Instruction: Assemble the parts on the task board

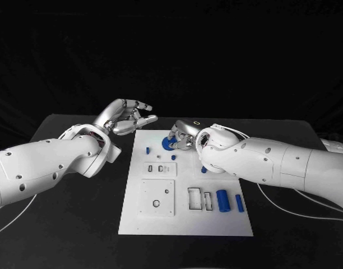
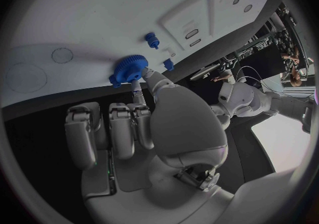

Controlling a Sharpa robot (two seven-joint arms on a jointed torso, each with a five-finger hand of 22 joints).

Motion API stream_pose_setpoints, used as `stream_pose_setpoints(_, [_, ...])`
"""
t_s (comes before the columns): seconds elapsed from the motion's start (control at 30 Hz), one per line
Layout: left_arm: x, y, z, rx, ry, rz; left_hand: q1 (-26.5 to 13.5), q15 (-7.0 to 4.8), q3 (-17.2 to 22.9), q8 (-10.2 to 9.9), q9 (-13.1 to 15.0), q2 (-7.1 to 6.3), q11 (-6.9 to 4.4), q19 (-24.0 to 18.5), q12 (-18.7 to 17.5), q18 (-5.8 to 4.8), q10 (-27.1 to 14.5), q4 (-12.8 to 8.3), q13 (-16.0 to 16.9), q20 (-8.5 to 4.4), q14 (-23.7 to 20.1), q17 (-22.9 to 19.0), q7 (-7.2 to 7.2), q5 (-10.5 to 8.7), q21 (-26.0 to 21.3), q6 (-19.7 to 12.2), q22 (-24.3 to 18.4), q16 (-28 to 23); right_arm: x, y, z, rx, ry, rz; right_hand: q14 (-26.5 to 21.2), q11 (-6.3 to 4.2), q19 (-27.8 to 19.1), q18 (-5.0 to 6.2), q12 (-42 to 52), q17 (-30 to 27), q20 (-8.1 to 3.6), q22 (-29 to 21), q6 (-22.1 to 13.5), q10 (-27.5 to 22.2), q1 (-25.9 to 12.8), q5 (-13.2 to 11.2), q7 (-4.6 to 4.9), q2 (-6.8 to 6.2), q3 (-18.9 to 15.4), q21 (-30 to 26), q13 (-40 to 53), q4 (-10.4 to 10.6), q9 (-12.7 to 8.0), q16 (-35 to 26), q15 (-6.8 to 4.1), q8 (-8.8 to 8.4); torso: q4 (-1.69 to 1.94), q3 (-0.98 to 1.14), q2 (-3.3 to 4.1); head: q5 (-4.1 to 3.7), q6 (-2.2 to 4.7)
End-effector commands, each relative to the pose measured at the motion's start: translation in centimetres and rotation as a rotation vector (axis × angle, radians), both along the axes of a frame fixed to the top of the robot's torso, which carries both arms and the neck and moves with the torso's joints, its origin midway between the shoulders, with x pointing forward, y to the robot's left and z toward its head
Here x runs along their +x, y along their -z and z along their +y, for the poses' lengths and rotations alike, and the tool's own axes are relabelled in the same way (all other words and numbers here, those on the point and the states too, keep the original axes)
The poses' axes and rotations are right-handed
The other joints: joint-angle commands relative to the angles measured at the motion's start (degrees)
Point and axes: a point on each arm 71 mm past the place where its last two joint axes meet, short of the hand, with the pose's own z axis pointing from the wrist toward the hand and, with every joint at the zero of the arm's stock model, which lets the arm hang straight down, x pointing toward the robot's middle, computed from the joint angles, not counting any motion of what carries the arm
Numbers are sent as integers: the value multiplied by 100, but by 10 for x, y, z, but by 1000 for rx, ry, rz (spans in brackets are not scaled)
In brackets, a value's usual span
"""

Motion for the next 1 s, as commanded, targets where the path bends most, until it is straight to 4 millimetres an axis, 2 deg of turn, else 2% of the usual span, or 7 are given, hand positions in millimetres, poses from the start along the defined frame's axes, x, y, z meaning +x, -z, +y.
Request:
stream_pose_setpoints(0.03, [0,-1,-2,-1,11,-7,18,-4,-22,-21,-6,59,-2,-22,-21,34,27,-10,-7,6,-33,7,8,-33,-31,44,6,-18,0,3,1,-35,-1,22,597,-31,599,-81,23,1509,-33,1509,-14,590,-61,-38,22,4,28,26,1509,-6,-8,23,-32,-22,-6,-2,1,5,-9])
stream_pose_setpoints(0.7, [-1,-1,-2,-1,12,-6,18,-4,-22,-21,-6,59,-2,-22,-21,34,27,-10,-7,6,-33,7,8,-33,-31,44,6,-18,-1,5,3,-60,9,41,597,-18,599,-81,23,1509,-39,1509,-61,590,-85,-38,39,9,33,26,1509,3,-34,23,-34,-76,-3,4,5,-5,-11])
stream_pose_setpoints(1.0, [0,-1,-2,0,12,-5,18,-4,-22,-21,-6,59,-2,-22,-21,34,27,-10,-7,6,-33,7,8,-33,-31,44,6,-18,-3,4,3,-89,24,24,597,14,599,-81,23,1509,-39,1509,-34,590,-109,-31,85,14,34,26,1509,12,-40,23,-27,-84,4,3,4,-18,-12])
